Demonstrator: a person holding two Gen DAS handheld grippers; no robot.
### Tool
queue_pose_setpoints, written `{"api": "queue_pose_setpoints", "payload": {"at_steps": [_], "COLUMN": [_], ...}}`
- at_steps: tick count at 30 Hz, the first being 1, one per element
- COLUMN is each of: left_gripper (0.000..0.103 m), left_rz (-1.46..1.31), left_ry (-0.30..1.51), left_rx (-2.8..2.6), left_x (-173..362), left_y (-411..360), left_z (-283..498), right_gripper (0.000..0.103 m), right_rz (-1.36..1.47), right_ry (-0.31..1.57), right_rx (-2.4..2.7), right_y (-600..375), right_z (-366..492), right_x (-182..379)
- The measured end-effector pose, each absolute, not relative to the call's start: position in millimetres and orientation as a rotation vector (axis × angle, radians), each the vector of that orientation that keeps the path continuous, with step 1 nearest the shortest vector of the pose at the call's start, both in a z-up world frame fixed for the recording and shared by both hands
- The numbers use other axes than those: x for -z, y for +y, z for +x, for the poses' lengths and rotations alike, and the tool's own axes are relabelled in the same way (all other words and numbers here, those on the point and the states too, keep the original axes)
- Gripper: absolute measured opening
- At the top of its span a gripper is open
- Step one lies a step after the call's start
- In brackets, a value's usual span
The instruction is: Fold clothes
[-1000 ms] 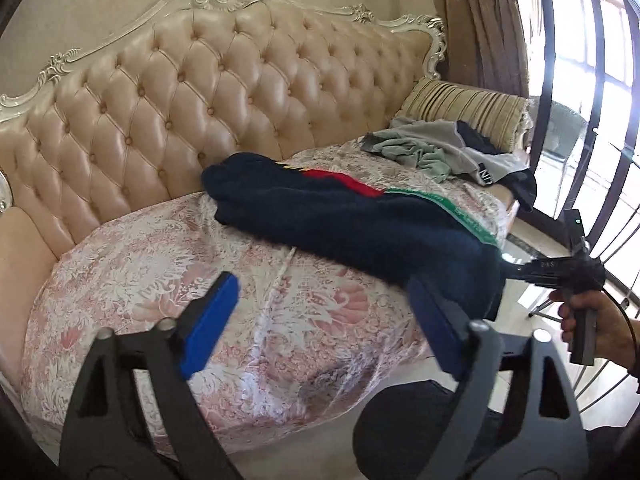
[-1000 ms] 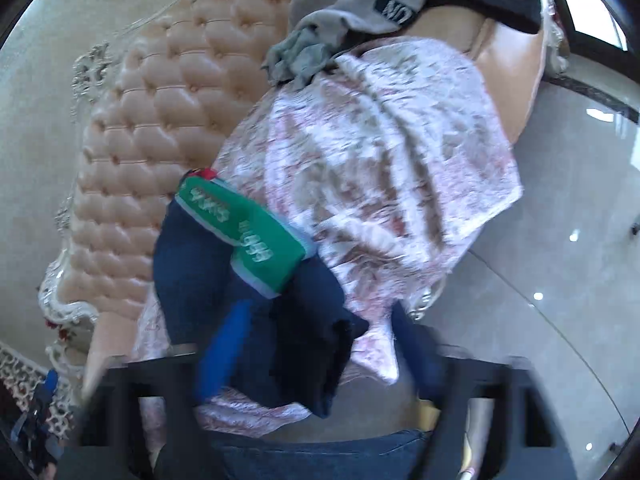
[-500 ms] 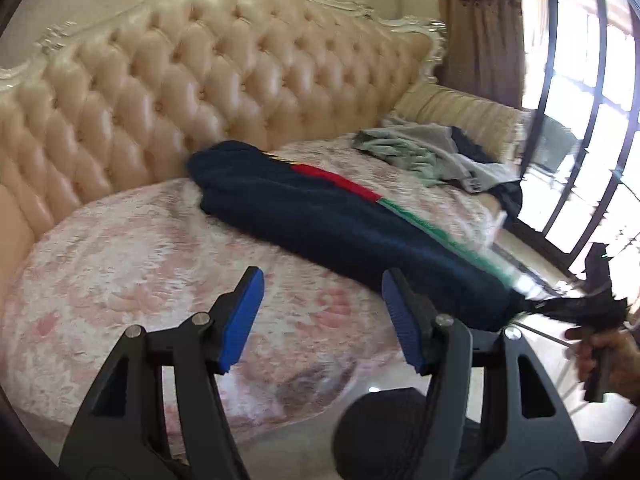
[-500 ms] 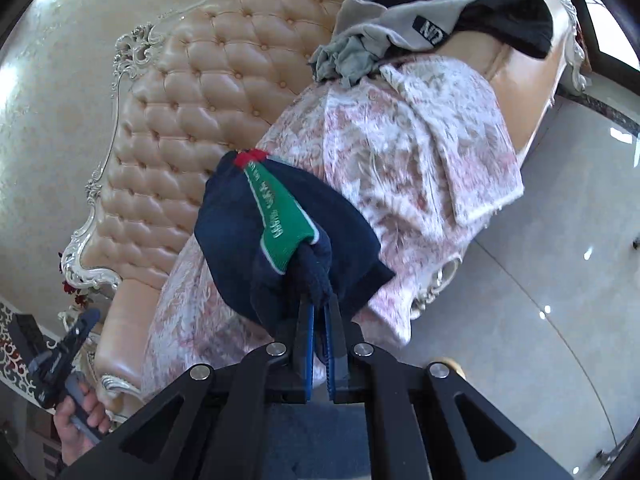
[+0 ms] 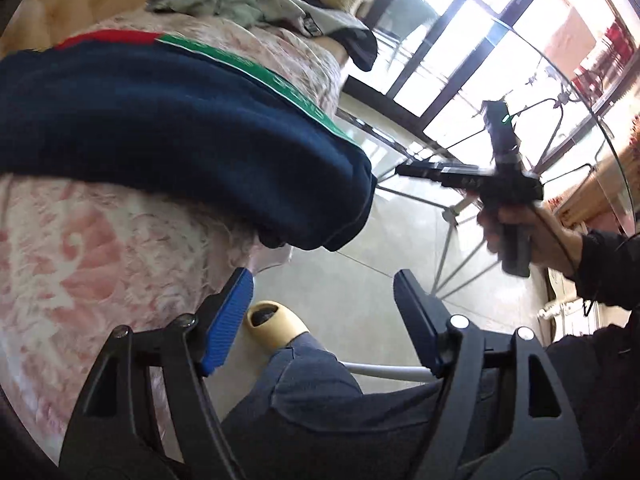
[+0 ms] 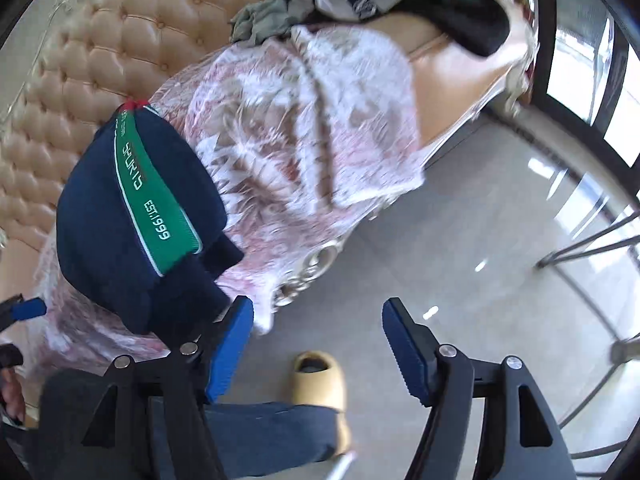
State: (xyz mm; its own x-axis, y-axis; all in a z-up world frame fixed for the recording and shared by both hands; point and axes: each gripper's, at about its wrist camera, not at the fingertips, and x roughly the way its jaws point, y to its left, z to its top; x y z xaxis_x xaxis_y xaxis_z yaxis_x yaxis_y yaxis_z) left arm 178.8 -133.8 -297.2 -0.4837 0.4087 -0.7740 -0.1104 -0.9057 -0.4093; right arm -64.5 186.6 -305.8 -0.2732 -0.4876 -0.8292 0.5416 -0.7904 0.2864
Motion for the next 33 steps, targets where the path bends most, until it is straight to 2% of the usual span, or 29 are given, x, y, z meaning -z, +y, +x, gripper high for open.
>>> {"api": "queue_pose_setpoints", "payload": {"at_steps": [3, 5, 13, 15, 18, 21, 23, 30, 33], "left_gripper": [0.075, 0.075, 0.075, 0.075, 0.075, 0.075, 0.075, 0.075, 0.073], "left_rz": [-1.431, -1.408, -1.383, -1.419, -1.497, -1.461, -1.339, -1.141, -1.059], "left_ry": [-0.356, -0.349, -0.283, -0.416, -0.710, -1.154, -1.274, -1.393, -1.371], "left_rx": [-2.326, -2.310, -2.273, -2.333, -2.518, -2.553, -2.628, -2.714, -2.700], "left_x": [316, 321, 331, 329, 328, 332, 336, 364, 371], "left_y": [-126, -128, -125, -131, -138, -140, -133, -125, -122], "left_z": [156, 147, 129, 131, 132, 142, 152, 157, 154], "right_gripper": [0.070, 0.075, 0.075, 0.075, 0.076, 0.076, 0.076, 0.079, 0.079], "right_rz": [1.206, 1.149, 1.080, 1.077, 1.085, 1.108, 1.106, 1.039, 1.035], "right_ry": [0.093, 0.093, 0.079, 0.072, 0.049, 0.008, -0.027, -0.033, -0.051], "right_rx": [2.072, 2.024, 1.959, 1.963, 1.976, 1.958, 1.928, 1.852, 1.833], "right_y": [179, 163, 120, 123, 130, 132, 134, 141, 142], "right_z": [-60, -60, -69, -72, -78, -90, -96, -106, -107], "right_x": [276, 263, 249, 248, 253, 261, 260, 248, 247]}}
